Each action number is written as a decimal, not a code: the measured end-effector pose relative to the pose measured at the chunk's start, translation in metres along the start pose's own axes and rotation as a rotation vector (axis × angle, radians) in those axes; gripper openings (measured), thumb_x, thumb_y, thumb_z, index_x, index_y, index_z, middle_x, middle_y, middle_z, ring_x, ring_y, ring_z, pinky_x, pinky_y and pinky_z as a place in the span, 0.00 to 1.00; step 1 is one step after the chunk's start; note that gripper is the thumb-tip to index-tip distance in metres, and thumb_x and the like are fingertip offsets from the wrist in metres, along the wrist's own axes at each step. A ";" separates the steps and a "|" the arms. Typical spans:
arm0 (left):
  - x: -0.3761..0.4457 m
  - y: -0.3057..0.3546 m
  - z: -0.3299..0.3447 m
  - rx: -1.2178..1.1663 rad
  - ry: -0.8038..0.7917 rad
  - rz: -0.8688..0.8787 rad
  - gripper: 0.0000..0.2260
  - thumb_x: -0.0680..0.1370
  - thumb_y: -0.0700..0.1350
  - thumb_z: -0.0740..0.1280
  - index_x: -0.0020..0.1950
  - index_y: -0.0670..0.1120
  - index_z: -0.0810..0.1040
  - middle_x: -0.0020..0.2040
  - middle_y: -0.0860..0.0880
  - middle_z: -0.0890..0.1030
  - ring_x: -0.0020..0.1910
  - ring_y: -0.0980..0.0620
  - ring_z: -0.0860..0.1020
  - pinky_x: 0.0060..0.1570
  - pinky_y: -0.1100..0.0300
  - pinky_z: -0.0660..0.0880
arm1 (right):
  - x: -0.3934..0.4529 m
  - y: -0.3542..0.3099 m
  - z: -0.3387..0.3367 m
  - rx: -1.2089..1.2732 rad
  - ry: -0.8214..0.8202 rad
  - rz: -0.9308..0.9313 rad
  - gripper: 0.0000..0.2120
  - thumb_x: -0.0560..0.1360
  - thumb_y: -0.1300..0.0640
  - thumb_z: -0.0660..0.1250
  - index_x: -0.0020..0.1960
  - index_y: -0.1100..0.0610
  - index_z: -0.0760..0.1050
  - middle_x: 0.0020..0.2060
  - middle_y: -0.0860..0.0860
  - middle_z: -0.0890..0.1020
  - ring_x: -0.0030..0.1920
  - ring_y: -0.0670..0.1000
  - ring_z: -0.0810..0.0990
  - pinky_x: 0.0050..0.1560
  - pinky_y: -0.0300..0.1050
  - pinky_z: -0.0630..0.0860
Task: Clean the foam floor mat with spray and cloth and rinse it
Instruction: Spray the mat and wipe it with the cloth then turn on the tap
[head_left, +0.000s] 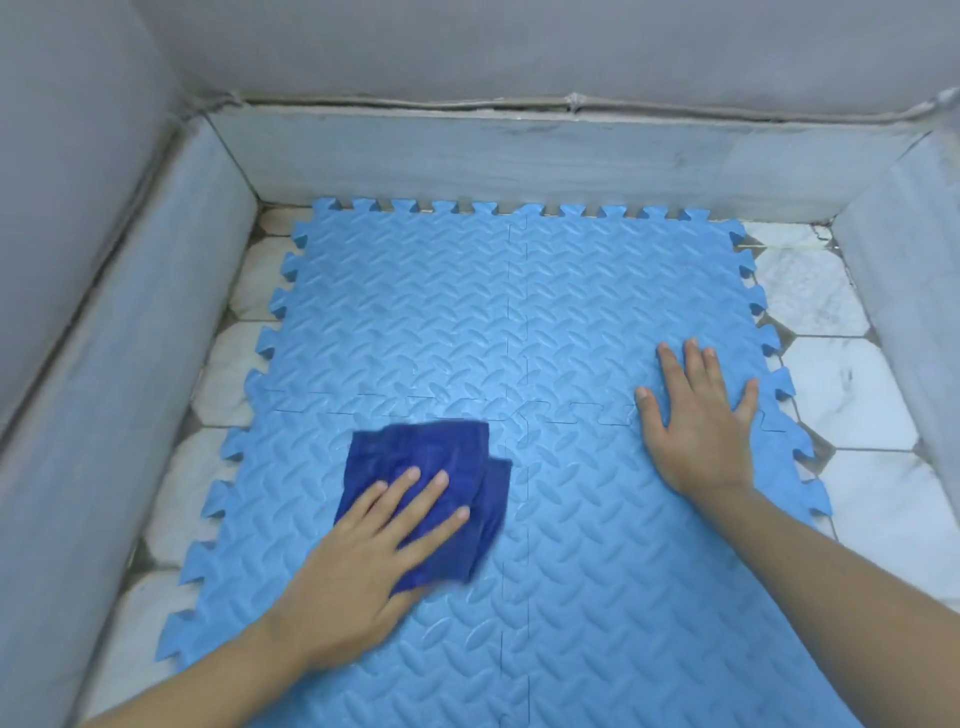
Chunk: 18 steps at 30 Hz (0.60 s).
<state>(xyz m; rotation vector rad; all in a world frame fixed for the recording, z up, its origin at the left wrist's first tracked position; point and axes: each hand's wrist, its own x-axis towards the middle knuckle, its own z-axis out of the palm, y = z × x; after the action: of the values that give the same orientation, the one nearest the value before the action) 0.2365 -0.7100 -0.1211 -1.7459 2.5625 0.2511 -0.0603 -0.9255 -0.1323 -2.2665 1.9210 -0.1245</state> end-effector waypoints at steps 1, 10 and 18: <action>-0.029 0.015 0.001 0.029 -0.046 0.107 0.28 0.77 0.60 0.57 0.77 0.55 0.56 0.77 0.48 0.59 0.75 0.43 0.59 0.70 0.48 0.56 | 0.000 -0.001 -0.001 -0.002 0.000 -0.001 0.28 0.82 0.42 0.49 0.79 0.50 0.54 0.80 0.52 0.54 0.80 0.51 0.48 0.75 0.66 0.40; -0.011 -0.111 0.004 -0.133 0.124 -0.638 0.26 0.80 0.55 0.48 0.78 0.52 0.54 0.78 0.47 0.52 0.77 0.44 0.53 0.73 0.49 0.49 | -0.017 -0.021 -0.012 -0.053 -0.155 0.207 0.29 0.80 0.35 0.42 0.79 0.40 0.45 0.80 0.50 0.46 0.79 0.58 0.42 0.70 0.74 0.39; -0.073 -0.011 0.007 0.067 -0.030 -0.002 0.26 0.81 0.60 0.47 0.73 0.49 0.67 0.77 0.49 0.59 0.76 0.45 0.55 0.69 0.47 0.55 | -0.121 0.071 -0.035 0.147 -0.023 0.082 0.26 0.82 0.47 0.55 0.79 0.47 0.57 0.80 0.49 0.52 0.80 0.51 0.44 0.77 0.59 0.44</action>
<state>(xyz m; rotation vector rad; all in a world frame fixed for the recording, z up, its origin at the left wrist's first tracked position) 0.2733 -0.6455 -0.1211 -1.7084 2.5176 0.1873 -0.1560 -0.8200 -0.1055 -2.0844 1.9219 -0.2199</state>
